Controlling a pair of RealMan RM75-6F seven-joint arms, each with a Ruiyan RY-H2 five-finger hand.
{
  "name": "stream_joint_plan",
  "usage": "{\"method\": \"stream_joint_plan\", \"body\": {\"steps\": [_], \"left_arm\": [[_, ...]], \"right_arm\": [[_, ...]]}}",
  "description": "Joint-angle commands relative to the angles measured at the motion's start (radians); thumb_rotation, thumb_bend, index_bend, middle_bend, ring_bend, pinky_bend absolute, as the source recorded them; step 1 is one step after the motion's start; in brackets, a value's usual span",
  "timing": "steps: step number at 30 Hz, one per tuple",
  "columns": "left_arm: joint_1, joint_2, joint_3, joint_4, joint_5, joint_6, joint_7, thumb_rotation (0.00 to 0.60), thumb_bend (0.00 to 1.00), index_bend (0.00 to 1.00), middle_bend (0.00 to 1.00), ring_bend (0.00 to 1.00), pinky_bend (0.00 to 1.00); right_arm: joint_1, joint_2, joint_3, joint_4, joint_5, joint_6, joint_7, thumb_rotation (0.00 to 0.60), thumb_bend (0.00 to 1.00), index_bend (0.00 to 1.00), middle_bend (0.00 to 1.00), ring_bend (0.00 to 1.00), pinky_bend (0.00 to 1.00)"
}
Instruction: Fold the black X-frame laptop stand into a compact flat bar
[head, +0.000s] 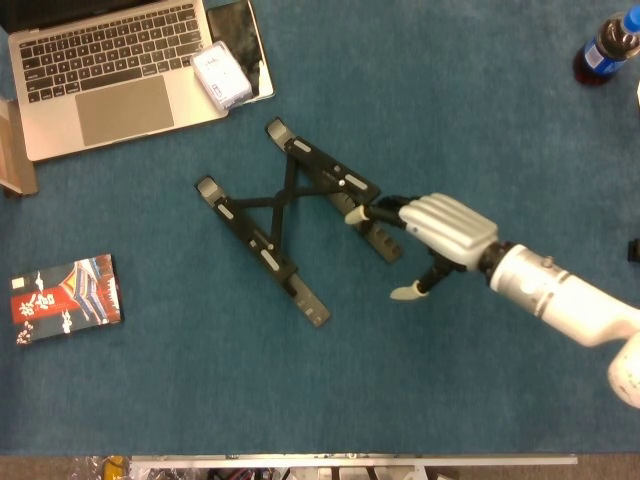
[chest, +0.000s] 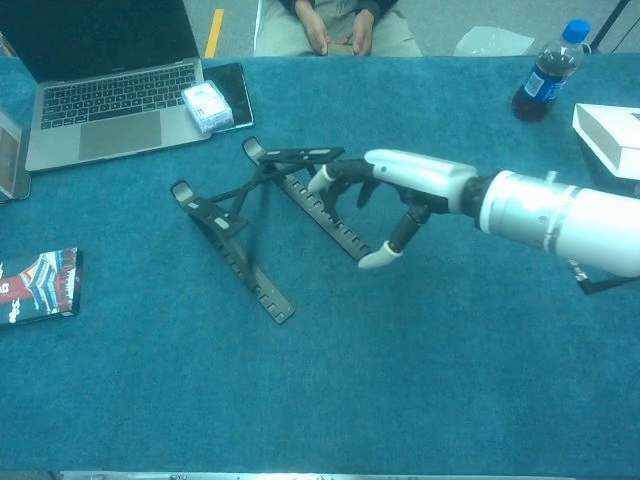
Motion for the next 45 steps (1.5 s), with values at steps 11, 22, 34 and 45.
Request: {"method": "stream_joint_plan", "body": {"steps": [11, 22, 34, 45], "left_arm": [[-0.029, 0.015, 0.009, -0.004, 0.022, -0.038, 0.006, 0.6, 0.4, 0.07, 0.04, 0.0, 0.0], [-0.036, 0.015, 0.012, -0.002, 0.018, -0.047, 0.005, 0.6, 0.4, 0.07, 0.05, 0.0, 0.0], [-0.031, 0.013, 0.016, 0.015, 0.013, -0.039, -0.014, 0.6, 0.4, 0.07, 0.05, 0.0, 0.0], [-0.028, 0.008, 0.017, 0.025, 0.014, -0.032, -0.026, 0.6, 0.4, 0.07, 0.04, 0.0, 0.0]], "right_arm": [[0.096, -0.104, 0.1, 0.087, 0.13, 0.045, -0.223, 0.6, 0.0, 0.2, 0.32, 0.19, 0.29], [0.193, -0.186, 0.174, 0.204, 0.252, 0.026, -0.291, 0.6, 0.0, 0.2, 0.32, 0.19, 0.29], [0.288, -0.266, 0.228, 0.319, 0.335, 0.01, -0.315, 0.6, 0.0, 0.2, 0.32, 0.19, 0.29], [0.339, -0.31, 0.247, 0.396, 0.403, 0.008, -0.335, 0.6, 0.0, 0.2, 0.32, 0.19, 0.29]]}}
